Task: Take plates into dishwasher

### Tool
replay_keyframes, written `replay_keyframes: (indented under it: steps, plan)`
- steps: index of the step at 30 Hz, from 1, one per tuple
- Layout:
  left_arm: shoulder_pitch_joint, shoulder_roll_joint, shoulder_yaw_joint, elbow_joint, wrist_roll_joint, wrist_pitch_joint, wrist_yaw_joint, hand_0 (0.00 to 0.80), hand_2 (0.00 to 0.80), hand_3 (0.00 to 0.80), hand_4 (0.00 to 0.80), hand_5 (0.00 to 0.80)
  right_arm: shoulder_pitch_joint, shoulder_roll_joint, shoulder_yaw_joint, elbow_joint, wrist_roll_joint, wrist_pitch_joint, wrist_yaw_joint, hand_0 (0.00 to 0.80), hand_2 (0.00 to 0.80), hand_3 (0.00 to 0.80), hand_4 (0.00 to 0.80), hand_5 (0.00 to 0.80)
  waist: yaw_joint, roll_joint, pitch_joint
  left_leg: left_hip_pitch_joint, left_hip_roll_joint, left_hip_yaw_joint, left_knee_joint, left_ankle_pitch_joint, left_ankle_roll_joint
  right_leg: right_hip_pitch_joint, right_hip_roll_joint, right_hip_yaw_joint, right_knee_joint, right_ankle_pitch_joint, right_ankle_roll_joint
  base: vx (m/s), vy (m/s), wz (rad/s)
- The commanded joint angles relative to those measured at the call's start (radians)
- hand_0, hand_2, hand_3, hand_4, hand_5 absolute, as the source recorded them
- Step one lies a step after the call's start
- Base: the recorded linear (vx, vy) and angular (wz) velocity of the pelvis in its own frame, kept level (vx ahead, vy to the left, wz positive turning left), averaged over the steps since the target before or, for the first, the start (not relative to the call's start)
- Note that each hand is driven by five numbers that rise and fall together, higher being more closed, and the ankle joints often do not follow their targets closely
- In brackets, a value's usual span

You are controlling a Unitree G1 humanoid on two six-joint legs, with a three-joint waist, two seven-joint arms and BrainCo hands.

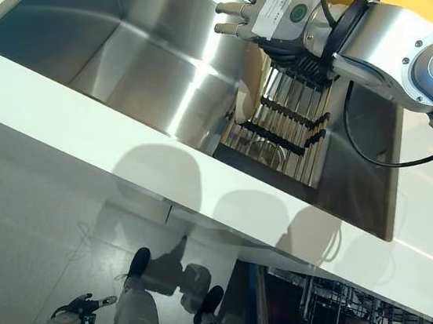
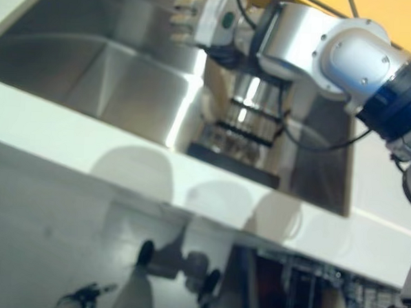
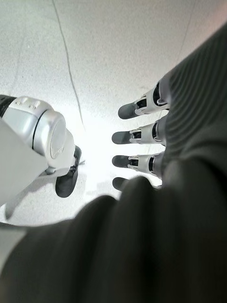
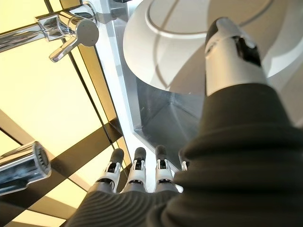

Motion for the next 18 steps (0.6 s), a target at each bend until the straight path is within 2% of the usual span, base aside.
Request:
replay_keyframes:
  steps: [1,10,18]
  plan:
    - [-0.017,0.036,0.01,-0.001,-0.032,-0.009,-0.01,0.0,0.0,0.0,0.0,0.0,-0.147,-0.046,0.05,0.012,0.001,0.052,0.013,0.0,0.0,0.0,0.0,0.0,0.036,-0.042,0.039,0.002,-0.029,0.028,-0.012,-0.04,0.045,0.004,-0.03,0.003,-0.001,0.034,0.074,0.0,0.0,0.0]
    - [-0.02,0.043,0.013,0.002,-0.042,-0.013,-0.019,0.0,0.0,0.0,0.0,0.0,-0.123,-0.048,0.048,0.005,-0.011,0.044,0.035,0.0,0.0,0.0,0.0,0.0,0.041,-0.046,0.054,-0.005,-0.028,0.03,-0.012,-0.038,0.046,0.002,-0.027,-0.003,-0.001,0.035,0.074,0.0,0.0,0.0]
    - [-0.026,0.039,0.01,0.001,-0.051,-0.017,-0.016,0.0,0.0,0.0,0.0,0.0,-0.086,-0.046,0.031,-0.035,-0.04,0.049,0.1,0.0,0.0,0.0,0.0,0.0,0.041,-0.043,0.076,-0.01,-0.03,0.033,-0.012,-0.036,0.048,-0.004,-0.027,-0.005,-0.001,0.035,0.073,0.0,0.0,0.0]
